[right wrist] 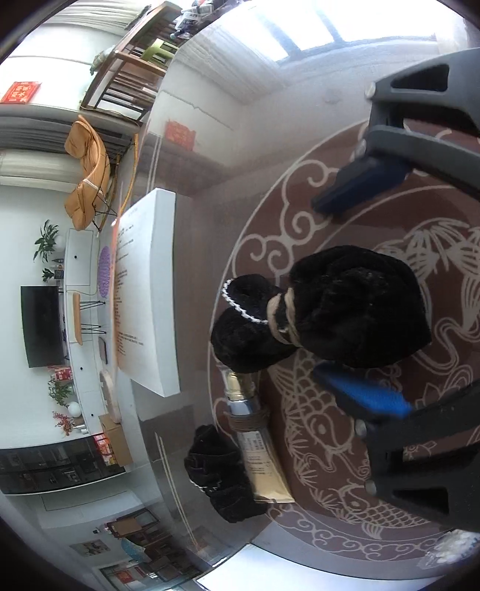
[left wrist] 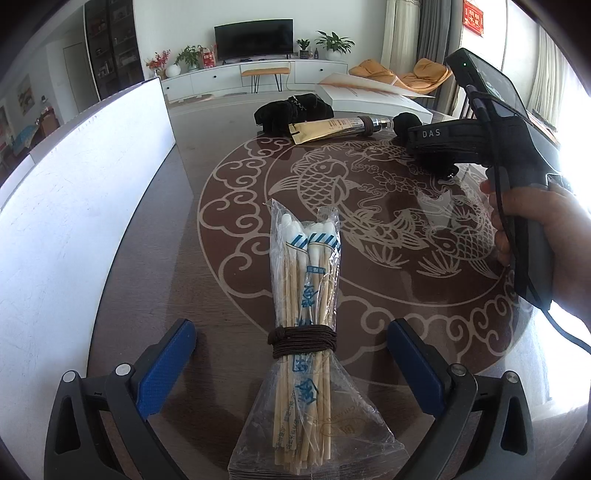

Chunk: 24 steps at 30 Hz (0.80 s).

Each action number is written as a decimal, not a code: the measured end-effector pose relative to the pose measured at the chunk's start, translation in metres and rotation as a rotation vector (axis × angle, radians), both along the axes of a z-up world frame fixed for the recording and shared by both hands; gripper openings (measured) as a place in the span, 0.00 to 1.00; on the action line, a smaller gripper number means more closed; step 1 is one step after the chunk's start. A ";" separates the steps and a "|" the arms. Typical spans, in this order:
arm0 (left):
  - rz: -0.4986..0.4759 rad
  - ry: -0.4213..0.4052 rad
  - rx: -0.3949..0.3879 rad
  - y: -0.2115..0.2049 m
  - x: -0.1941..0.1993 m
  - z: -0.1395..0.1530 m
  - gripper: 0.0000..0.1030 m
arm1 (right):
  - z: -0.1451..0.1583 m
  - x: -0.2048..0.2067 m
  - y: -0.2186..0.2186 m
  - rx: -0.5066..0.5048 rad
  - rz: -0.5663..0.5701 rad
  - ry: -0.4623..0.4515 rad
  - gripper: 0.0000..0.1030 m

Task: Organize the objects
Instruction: 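Grasp the black velvet pouch with the right tool while the left tool holds the sticks, then carry the sticks and pouch into the white box and open both tools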

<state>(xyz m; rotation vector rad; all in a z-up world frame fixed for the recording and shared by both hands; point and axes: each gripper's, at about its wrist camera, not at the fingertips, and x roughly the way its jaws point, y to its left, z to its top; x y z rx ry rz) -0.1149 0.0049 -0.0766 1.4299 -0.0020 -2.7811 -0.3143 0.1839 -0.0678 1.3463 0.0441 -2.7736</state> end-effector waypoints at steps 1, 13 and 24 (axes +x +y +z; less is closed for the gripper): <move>0.000 0.000 0.000 0.000 0.000 0.000 1.00 | 0.001 0.000 0.000 -0.001 0.002 0.009 0.28; 0.000 0.000 0.000 0.000 0.000 0.000 1.00 | 0.002 0.176 0.004 0.013 0.041 0.010 0.29; 0.001 -0.001 0.000 0.000 0.000 0.000 1.00 | 0.002 0.248 -0.017 0.059 -0.026 0.020 0.56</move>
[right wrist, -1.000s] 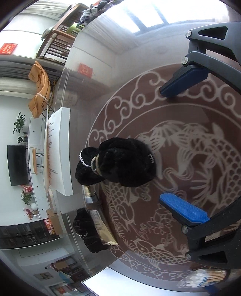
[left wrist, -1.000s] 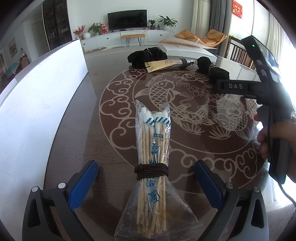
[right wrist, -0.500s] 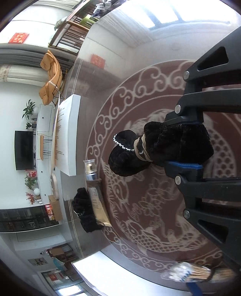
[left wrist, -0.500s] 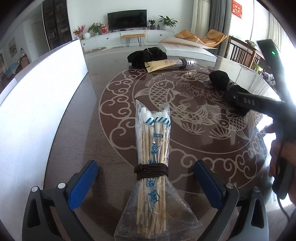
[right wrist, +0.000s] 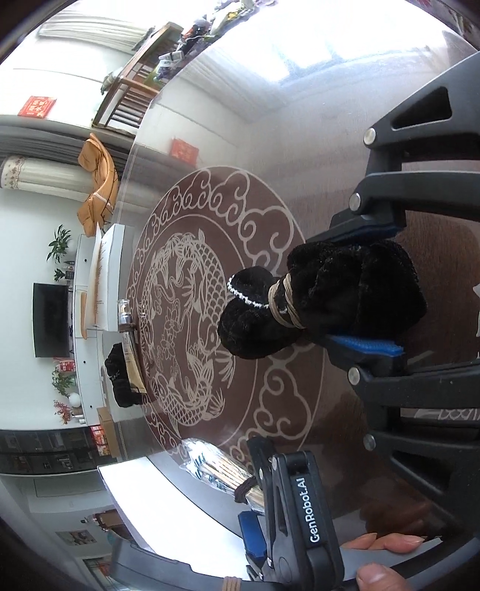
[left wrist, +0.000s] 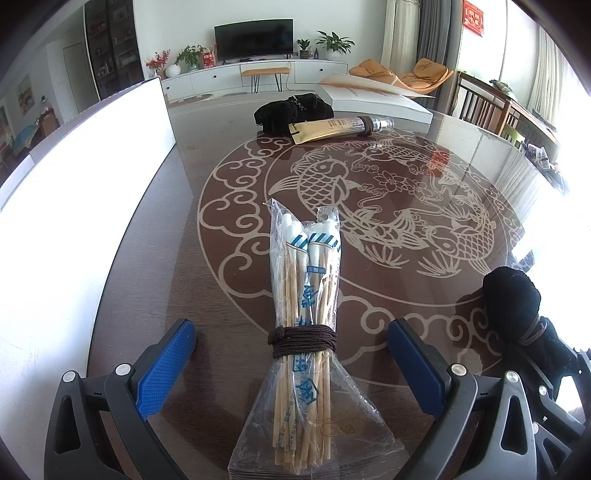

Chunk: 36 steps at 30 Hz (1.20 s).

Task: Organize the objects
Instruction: 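Carry the sticks and pouch into the white box and open both tools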

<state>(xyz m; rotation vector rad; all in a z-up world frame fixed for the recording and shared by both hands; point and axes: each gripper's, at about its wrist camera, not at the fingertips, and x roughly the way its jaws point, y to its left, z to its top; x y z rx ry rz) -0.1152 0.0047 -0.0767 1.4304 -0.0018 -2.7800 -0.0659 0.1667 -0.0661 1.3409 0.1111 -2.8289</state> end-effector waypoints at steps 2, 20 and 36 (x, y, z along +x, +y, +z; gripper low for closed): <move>0.000 0.000 0.000 0.000 0.000 0.000 1.00 | -0.003 -0.003 0.014 -0.076 -0.040 -0.024 0.76; 0.000 0.000 0.000 0.000 0.000 0.000 1.00 | -0.007 -0.006 0.007 -0.047 -0.009 -0.056 0.95; 0.001 0.000 0.000 0.000 0.000 0.000 1.00 | -0.008 -0.006 0.008 -0.048 -0.017 -0.062 0.98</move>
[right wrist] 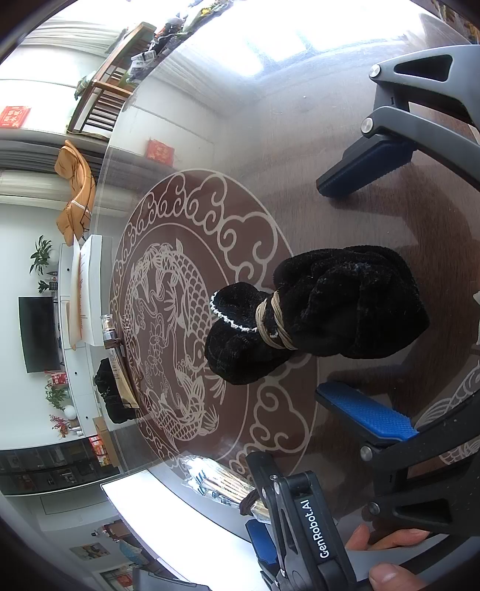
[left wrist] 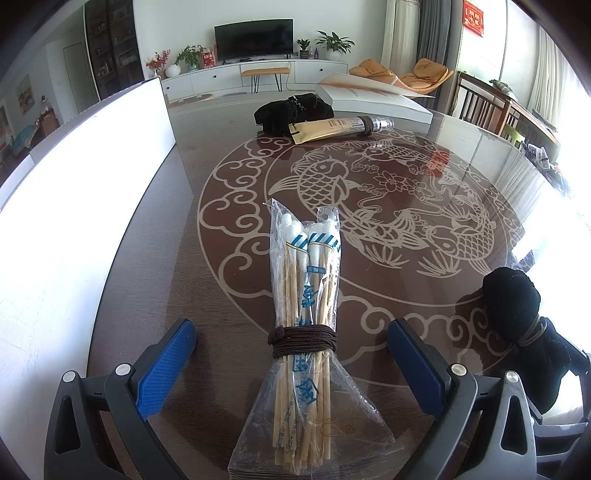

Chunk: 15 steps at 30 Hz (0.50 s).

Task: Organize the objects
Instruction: 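Carry the sticks and pouch into the white box and open both tools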

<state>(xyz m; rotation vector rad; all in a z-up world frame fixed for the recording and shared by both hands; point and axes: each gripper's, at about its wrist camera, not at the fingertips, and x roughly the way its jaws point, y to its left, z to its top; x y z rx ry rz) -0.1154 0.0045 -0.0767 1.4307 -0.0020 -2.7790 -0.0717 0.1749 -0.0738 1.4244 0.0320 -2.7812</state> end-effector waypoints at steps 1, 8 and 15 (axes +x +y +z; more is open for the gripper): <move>0.000 0.000 -0.002 0.000 0.000 0.000 1.00 | 0.000 0.000 0.000 0.000 0.000 0.000 0.98; -0.084 -0.059 0.001 0.005 -0.002 0.002 1.00 | -0.001 -0.001 0.000 -0.005 0.014 -0.013 1.00; -0.147 -0.034 -0.003 0.000 0.003 0.008 0.66 | 0.017 -0.009 0.045 -0.206 0.087 -0.131 0.99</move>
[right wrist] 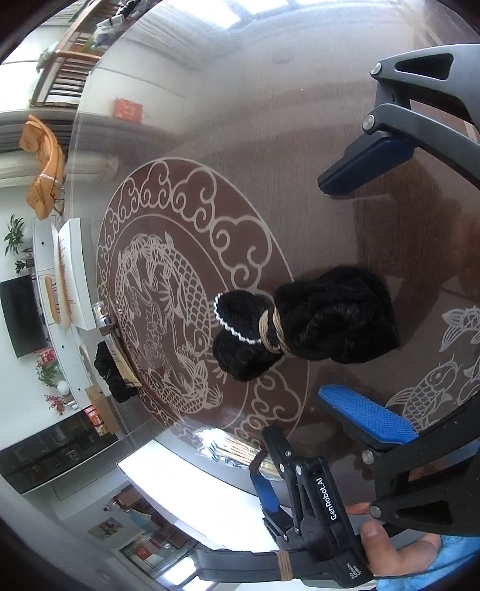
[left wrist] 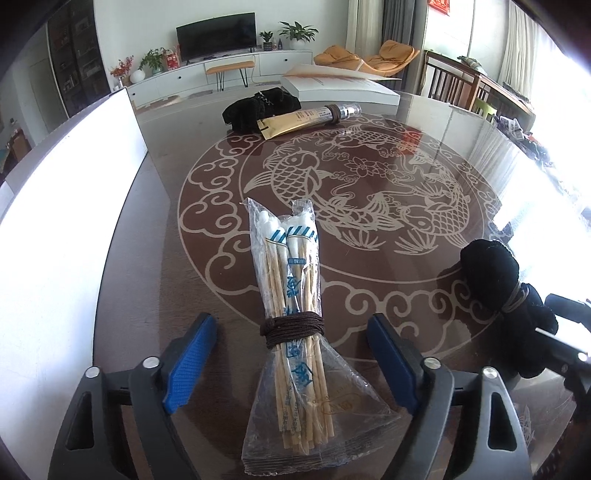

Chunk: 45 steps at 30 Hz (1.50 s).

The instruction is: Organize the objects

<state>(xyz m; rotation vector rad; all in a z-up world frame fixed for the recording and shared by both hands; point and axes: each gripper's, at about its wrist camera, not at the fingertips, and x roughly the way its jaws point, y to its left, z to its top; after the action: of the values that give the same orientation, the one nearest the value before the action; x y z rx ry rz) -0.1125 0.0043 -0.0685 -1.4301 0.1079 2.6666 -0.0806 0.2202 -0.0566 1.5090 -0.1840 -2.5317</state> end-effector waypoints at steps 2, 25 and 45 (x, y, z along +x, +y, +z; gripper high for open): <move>-0.013 0.009 0.003 0.000 0.000 0.004 0.41 | 0.007 -0.008 0.002 0.020 0.006 -0.029 0.98; 0.213 0.231 0.228 -0.195 0.133 0.154 0.29 | 0.161 0.025 -0.229 -0.163 0.421 0.120 0.31; 0.296 0.193 0.079 -0.191 0.130 0.120 0.84 | 0.087 0.036 -0.183 0.014 0.209 0.304 1.00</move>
<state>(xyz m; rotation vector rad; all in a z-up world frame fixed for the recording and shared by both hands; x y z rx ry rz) 0.0174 -0.1869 0.0511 -1.2478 -0.2066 3.0029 -0.0446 0.0367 0.0299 1.0644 0.0347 -2.5517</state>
